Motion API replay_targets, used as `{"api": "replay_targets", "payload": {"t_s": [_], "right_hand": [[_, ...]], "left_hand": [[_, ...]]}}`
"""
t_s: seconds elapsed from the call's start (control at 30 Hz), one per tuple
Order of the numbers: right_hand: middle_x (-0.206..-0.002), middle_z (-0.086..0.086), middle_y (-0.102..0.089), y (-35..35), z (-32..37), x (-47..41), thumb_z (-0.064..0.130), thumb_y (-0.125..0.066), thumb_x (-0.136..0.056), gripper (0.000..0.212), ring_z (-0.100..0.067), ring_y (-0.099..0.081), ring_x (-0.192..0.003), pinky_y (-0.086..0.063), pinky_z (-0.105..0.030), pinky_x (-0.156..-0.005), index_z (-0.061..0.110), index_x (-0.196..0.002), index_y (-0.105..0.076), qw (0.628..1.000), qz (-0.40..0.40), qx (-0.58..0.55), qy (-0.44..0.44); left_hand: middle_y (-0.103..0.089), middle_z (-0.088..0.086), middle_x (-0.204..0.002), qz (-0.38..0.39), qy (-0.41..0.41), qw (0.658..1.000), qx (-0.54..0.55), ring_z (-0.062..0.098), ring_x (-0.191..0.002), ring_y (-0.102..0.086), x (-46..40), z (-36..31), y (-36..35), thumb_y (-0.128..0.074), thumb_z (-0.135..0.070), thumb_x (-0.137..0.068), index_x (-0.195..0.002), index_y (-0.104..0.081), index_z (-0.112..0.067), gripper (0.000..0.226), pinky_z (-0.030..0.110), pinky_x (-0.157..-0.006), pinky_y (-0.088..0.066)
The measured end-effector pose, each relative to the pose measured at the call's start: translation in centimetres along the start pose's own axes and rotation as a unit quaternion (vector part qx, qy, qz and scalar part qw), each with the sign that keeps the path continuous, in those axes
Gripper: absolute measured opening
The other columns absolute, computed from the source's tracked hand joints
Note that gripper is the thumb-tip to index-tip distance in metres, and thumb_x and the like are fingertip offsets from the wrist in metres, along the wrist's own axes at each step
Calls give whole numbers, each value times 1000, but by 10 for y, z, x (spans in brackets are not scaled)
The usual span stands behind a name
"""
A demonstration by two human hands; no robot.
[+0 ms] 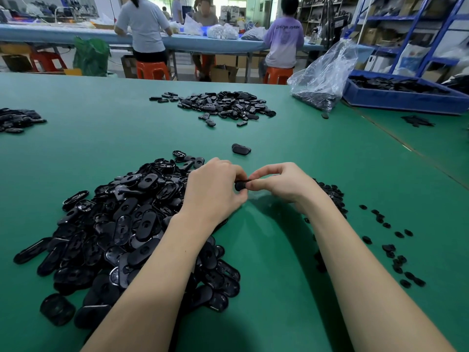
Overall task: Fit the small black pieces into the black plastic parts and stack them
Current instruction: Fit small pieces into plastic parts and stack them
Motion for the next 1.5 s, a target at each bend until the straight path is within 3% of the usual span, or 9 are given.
{"api": "replay_targets", "payload": {"t_s": [0.13,0.23,0.37,0.5,0.73,0.97,1.2,1.37,1.5], "right_hand": [[-46,14,-49,0,-4,3,29,-92,-72,18,-3,-37,-38,-25,-12,-35,22,-78,-76,999,27,-38,-18],[-50,14,-51,1,-2,3,28,-93,-71,20,-3,-35,-39,-24,-11,-36,21,-71,-74,999,29,-44,9],[-48,17,-52,-1,3,3,27,-92,-73,19,1,-41,-38,-27,-8,-39,18,-74,-75,998,28,-45,46],[-58,10,-64,-4,3,3,22,-90,-76,16,2,-46,-42,-33,-8,-43,15,-81,-77,998,40,-36,44],[-61,10,-66,-10,3,1,27,-88,-73,14,-7,-56,-62,-44,-22,-66,20,-73,-76,999,10,29,43],[-62,7,-63,-7,3,4,24,-86,-75,12,-4,-49,-53,-37,-15,-52,19,-73,-76,999,13,10,46],[-63,5,-70,-4,8,3,25,-85,-72,11,-3,-54,-54,-43,-14,-54,20,-71,-75,997,-16,34,68],[-63,8,-71,-3,10,4,24,-84,-71,10,1,-55,-51,-42,-10,-50,20,-71,-75,995,-38,26,93],[-61,10,-70,-4,7,5,22,-84,-72,9,-1,-56,-52,-45,-13,-53,20,-71,-75,995,-29,16,95]], "left_hand": [[-58,-13,-81,36,-9,993,112,7,-76,-51,-3,1,-2,-71,-26,-83,-94,-74,-31,13,28,-74,-46],[-65,-12,-80,87,31,976,196,-1,-65,-56,-6,7,-7,-66,-8,-85,-94,-75,-26,22,14,-73,-46],[-69,-11,-81,97,85,962,239,3,-71,-64,-4,16,-11,-71,-16,-87,-92,-77,-25,12,0,-64,-41],[-70,-11,-81,116,131,947,268,-2,-69,-61,-2,24,-18,-75,-20,-84,-93,-78,-25,10,-1,-60,-39],[-73,-7,-78,123,147,948,255,1,-67,-61,-1,28,-21,-77,-20,-81,-79,-75,-30,11,1,-58,-40],[-76,-5,-81,133,141,941,278,7,-76,-68,-1,28,-20,-79,-20,-81,-78,-75,-33,14,12,-70,-48],[-74,-5,-79,113,135,950,259,9,-73,-66,-1,26,-19,-78,-22,-82,-82,-75,-30,8,6,-62,-43],[-74,-2,-83,102,101,959,243,13,-79,-68,-3,21,-17,-75,-19,-85,-88,-76,-22,5,19,-78,-52],[-75,-3,-81,114,97,950,273,9,-74,-66,-2,24,-17,-78,-20,-84,-86,-77,-23,4,14,-71,-48]]}}
Point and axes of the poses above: each hand's wrist, its own x-axis away from the middle knuckle, its own y-axis out of the back of the hand, z = x × y, the point moved 8 cm from there along -x, towards the middle knuckle
